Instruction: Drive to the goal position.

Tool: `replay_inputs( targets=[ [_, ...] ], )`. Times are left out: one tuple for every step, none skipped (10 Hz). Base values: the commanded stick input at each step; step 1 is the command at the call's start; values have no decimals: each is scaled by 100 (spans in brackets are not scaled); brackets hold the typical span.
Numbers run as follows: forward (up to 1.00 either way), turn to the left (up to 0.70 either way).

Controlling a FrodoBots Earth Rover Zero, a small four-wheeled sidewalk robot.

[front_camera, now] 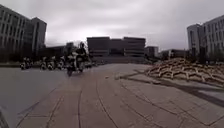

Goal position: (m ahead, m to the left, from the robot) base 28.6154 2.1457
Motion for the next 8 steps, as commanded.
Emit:
replay_inputs(
  targets=[
    [70, 14],
    [70, 14],
    [70, 14],
    [70, 14],
    [70, 14],
    [70, 14],
    [70, 14],
    [70, 12]
  ],
)
